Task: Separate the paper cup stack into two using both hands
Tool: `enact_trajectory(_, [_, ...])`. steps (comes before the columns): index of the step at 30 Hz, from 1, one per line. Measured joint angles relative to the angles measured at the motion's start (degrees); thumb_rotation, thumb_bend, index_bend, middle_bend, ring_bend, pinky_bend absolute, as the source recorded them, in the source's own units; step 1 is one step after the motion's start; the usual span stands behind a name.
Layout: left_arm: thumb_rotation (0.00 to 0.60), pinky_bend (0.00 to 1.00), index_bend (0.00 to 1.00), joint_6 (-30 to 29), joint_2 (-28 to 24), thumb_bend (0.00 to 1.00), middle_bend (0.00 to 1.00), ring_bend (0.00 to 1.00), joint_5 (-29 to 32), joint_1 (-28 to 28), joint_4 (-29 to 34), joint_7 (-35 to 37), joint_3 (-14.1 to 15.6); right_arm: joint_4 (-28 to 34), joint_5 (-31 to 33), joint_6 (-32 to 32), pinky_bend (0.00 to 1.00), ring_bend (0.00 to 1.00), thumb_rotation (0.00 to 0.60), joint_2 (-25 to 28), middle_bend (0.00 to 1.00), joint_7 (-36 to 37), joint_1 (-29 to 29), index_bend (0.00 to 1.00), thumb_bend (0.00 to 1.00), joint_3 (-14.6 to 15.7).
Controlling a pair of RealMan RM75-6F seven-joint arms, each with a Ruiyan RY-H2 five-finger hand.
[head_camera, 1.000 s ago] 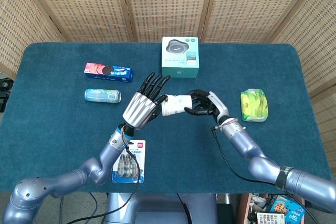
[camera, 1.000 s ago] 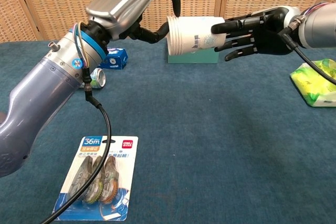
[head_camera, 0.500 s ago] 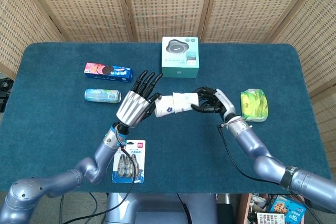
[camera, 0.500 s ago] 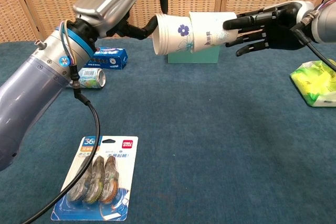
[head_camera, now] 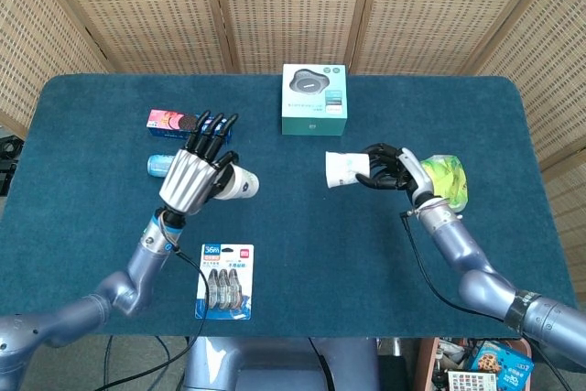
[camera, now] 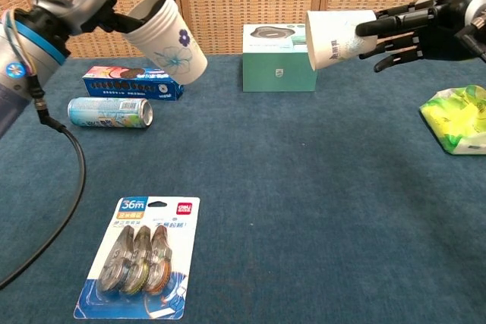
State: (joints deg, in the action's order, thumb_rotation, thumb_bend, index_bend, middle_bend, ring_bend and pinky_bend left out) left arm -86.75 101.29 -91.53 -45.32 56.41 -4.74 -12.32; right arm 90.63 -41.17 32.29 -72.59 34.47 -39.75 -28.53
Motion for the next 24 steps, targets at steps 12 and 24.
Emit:
enact_trajectory(12, [0.600,0.00,0.75,9.2,-16.1,0.52,0.01,0.00,1.1,4.2,10.7,-0.5,5.7,-1.9,-9.5,7.8,0.56,0.43,0.600,-0.4,0.54,-12.0,0.7,0.50,0.49,6.5])
enact_trajectory(24, [0.600,0.00,0.75,20.6,-19.7,0.52,0.00,0.00,6.1,6.6,14.9,-3.4,10.1,-7.8,-24.0,17.9,0.56,0.43,0.600,-3.3,0.54,-28.6,1.3,0.50,0.49,15.0])
